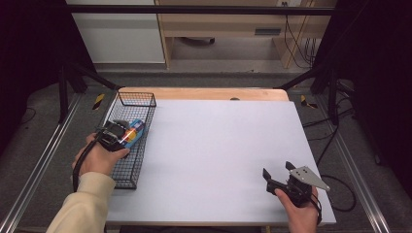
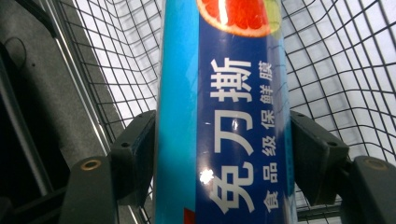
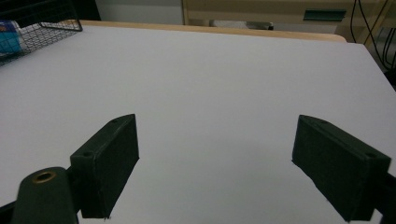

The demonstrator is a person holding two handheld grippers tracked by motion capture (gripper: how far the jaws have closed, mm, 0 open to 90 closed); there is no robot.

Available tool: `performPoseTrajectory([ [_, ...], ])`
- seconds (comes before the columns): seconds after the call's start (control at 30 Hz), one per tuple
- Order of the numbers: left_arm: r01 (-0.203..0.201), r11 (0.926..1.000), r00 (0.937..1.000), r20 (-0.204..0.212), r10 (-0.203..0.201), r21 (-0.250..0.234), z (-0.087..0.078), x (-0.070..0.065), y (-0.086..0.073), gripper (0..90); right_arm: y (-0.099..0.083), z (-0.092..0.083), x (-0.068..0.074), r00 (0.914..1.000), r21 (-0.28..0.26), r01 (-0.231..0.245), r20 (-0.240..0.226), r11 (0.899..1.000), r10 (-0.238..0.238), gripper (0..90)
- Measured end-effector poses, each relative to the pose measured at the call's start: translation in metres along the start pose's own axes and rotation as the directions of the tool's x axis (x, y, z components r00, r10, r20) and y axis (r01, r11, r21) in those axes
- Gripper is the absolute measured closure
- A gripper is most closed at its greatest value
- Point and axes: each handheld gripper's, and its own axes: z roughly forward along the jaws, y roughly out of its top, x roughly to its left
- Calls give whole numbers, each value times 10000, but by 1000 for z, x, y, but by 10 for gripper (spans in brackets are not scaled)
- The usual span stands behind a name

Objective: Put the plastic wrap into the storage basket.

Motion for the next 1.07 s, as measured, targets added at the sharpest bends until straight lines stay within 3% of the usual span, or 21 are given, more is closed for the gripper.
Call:
performPoseTrajectory([
  [0.13,-98,9945,9978,-669,28,-1042,-19,-5,-8,125,0,0,0,10000,-8,41,-22,10000,-41,147],
  [0.2,-277,9831,9954,-948,105,-1811,-32,-10,-15,107,1,1,1,10000,6,68,-46,10000,-68,145],
  [0.23,-285,9576,9975,-705,86,-2867,-45,-18,-23,81,2,1,1,9999,5,164,-25,9999,-164,143],
  [0.27,-285,9576,9975,-705,86,-2867,-45,-18,-23,70,2,1,1,9999,5,164,-25,9999,-164,143],
  [0.3,-311,9283,9995,-103,293,-3705,-55,-28,-31,63,1,1,1,9996,61,265,83,9996,-265,139],
  [0.33,-311,9283,9995,-103,293,-3705,-55,-28,-31,58,1,0,0,9996,81,262,116,9996,-263,136],
  [0.37,-483,8795,9931,717,931,-4735,-63,-40,-38,58,1,0,0,9995,79,288,157,9996,-289,132],
  [0.4,-483,8795,9931,717,931,-4735,-63,-40,-38,58,1,1,-1,9992,100,335,223,9994,-337,130],
  [0.43,-547,8292,9801,1286,1510,-5563,-67,-56,-42,58,1,1,-1,9990,147,347,269,9993,-351,127],
  [0.47,-635,8076,9719,1475,1834,-5863,-68,-65,-42,57,0,1,-2,9989,228,324,316,9992,-331,122],
  [0.53,-803,7717,9454,1972,2595,-6309,-66,-82,-41,50,-1,2,-5,9985,309,293,444,9991,-306,109],
  [0.57,-803,7717,9454,1972,2595,-6309,-66,-82,-41,46,-1,3,-6,9983,356,258,512,9990,-276,98],
  [0.63,-837,7274,9134,2394,3293,-6811,-56,-111,-34,48,-1,3,-8,9984,415,181,531,9990,-203,89],
  [0.67,-837,7274,9134,2394,3293,-6811,-56,-111,-34,52,-1,4,-8,9982,441,185,570,9989,-210,81],
  [0.7,-627,7061,8957,2723,3516,-7054,-45,-127,-27,56,-1,4,-8,9981,469,225,570,9986,-252,69],
  [0.73,-627,7061,8957,2723,3516,-7054,-45,-127,-27,59,-1,4,-8,9981,469,225,570,9986,-252,69],
  [0.77,-553,6960,8787,2961,3744,-7159,-30,-139,-22,61,-2,6,-8,9990,597,137,425,9981,-163,42],
  [0.9,-788,6713,8579,2929,4222,-7369,-1,-158,-24,74,-3,8,-8,9990,731,206,386,9971,-235,42],
  [0.93,-788,6713,8579,2929,4222,-7369,-1,-158,-24,74,-3,8,-8,9990,731,206,386,9971,-235,42],
  [0.97,-747,6747,8368,3219,4429,-7343,9,-164,-27,73,-4,9,-9,9988,860,232,401,9960,-267,42],
  [1.07,-793,6801,8374,3214,4421,-7288,17,-165,-32,71,-5,11,-12,9985,1039,130,517,9945,-185,49],
])
